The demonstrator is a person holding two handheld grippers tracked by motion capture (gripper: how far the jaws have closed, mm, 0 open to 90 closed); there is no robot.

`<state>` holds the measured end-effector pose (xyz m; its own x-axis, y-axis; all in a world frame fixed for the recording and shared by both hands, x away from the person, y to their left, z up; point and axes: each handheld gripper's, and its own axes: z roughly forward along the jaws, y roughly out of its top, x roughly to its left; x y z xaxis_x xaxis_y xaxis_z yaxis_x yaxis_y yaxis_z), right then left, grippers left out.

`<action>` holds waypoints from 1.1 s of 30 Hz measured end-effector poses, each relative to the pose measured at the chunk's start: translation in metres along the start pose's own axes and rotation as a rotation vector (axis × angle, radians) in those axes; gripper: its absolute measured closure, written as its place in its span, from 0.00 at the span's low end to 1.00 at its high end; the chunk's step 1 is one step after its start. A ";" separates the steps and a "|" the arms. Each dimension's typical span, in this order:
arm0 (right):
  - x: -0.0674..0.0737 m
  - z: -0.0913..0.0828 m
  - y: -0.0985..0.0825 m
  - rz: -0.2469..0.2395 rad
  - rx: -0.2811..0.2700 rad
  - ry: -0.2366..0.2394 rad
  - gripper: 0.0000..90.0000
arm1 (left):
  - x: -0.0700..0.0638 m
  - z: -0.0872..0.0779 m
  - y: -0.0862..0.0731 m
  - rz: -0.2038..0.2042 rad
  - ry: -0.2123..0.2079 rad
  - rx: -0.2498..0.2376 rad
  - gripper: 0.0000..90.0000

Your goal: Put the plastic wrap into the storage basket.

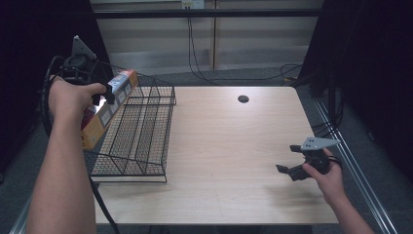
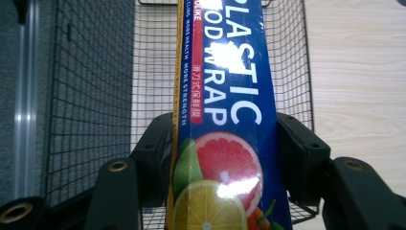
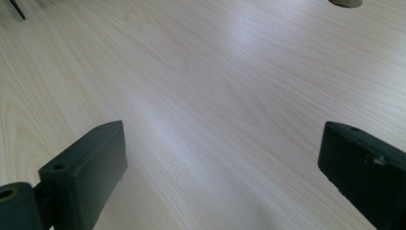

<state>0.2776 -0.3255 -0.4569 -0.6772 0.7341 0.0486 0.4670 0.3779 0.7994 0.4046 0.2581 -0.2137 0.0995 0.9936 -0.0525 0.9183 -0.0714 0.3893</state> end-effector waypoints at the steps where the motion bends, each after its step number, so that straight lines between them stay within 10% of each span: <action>1: 0.000 0.000 0.000 0.000 0.000 0.001 0.03 | 0.001 0.000 0.000 -0.003 0.005 -0.003 0.49; 33: 0.000 0.001 0.000 -0.002 0.008 0.005 0.03 | 0.021 0.029 -0.010 -0.081 0.049 0.006 0.49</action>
<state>0.2784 -0.3249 -0.4578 -0.6810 0.7306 0.0499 0.4701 0.3839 0.7948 0.4086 0.2768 -0.2450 0.0058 0.9992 -0.0389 0.9250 0.0095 0.3797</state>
